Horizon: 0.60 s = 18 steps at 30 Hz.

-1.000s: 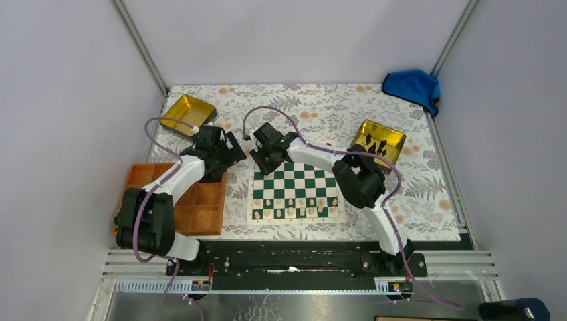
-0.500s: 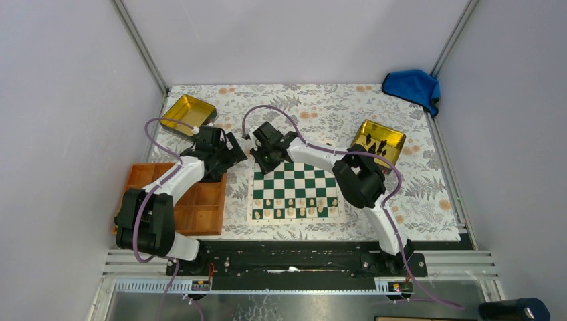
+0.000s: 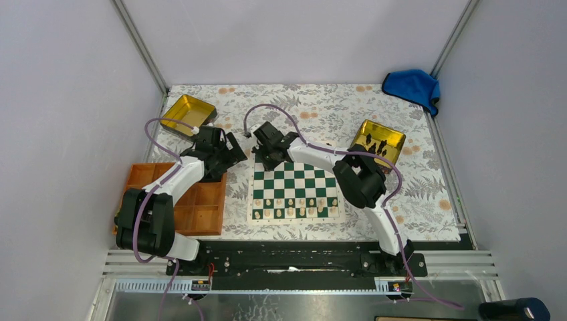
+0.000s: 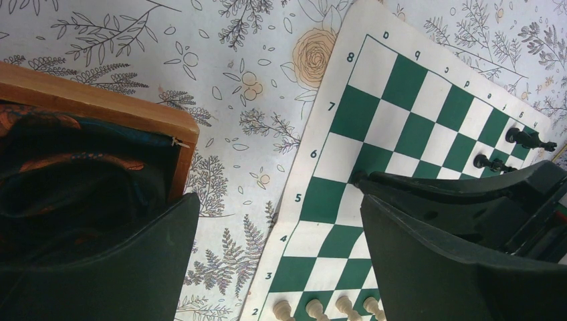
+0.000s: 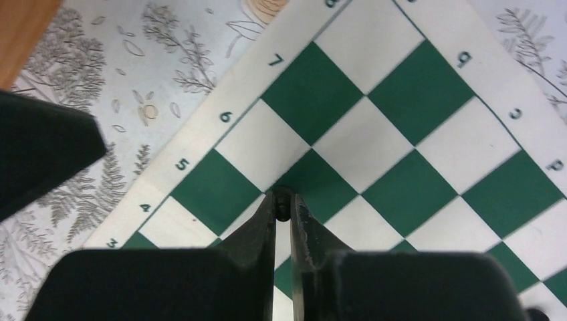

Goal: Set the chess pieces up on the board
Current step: Pick up the chess piece from the chessboard, then place the chess piece on the chessboard.

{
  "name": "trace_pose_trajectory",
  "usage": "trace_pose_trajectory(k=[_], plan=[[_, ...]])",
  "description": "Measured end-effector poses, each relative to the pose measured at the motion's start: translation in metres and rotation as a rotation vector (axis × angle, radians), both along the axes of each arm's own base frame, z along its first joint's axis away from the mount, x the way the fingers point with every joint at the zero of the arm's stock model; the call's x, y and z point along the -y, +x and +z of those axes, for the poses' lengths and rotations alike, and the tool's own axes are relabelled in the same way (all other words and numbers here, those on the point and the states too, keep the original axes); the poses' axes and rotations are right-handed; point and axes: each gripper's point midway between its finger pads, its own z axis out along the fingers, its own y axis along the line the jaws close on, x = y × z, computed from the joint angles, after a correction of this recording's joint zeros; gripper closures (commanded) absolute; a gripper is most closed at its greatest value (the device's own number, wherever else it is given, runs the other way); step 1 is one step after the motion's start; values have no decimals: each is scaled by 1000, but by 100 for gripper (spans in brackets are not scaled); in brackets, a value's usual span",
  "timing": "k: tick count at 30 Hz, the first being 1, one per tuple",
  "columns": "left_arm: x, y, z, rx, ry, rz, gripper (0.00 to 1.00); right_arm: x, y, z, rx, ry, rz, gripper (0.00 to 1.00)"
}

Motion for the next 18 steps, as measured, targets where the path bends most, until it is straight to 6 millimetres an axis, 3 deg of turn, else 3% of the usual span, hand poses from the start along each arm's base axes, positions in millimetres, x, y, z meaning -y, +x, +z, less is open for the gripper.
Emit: trace_pose_trajectory(k=[7, 13, 18], plan=[[0, 0, 0, 0, 0, 0, 1, 28, 17, 5, 42, -47, -100, 99], [0, 0, 0, 0, 0, 0, 1, 69, 47, 13, 73, -70, -248, 100], [0, 0, 0, 0, 0, 0, 1, 96, 59, 14, 81, -98, -332, 100]])
